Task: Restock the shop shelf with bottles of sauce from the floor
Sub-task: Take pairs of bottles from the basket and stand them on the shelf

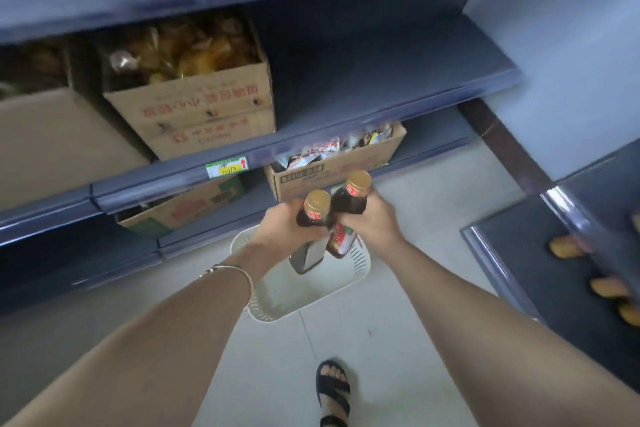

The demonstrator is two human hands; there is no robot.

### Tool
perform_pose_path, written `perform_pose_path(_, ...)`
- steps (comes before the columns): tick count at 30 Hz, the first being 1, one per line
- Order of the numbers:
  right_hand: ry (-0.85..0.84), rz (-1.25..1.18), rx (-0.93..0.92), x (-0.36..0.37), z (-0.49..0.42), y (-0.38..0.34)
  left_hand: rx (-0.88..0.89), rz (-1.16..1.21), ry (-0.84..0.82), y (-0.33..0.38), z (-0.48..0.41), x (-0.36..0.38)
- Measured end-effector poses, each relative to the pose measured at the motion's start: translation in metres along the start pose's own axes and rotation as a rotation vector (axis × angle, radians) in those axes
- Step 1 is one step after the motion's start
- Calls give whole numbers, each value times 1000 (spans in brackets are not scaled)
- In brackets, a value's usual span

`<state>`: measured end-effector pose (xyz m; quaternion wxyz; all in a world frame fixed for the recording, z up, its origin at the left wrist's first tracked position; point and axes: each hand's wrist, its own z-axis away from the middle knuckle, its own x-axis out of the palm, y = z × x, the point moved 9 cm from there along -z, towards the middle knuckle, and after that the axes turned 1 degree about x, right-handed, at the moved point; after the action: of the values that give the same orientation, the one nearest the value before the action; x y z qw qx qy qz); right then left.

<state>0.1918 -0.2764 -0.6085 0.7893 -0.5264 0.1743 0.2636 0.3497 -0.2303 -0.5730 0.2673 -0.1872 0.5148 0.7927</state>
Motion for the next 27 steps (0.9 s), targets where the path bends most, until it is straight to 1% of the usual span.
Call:
perform_pose_path(4,64,-34,6,-49,43,-25,137,18,-7,60,30,-24)
perform_pose_path(11,259,-39,-14,-154,154,-68,319,10,-78,167,111,-47)
perform_pose_path(15,405,-99,-7,-221,226,-78,470,-11,-121,236,159,-49)
perform_pose_path(20,601,-151,64,-304,319,-64,584,33,-169,308,213,-23)
perform_pose_path(27,800,-181,164,-418,457,-10,783,-26,-473,429,306,79)
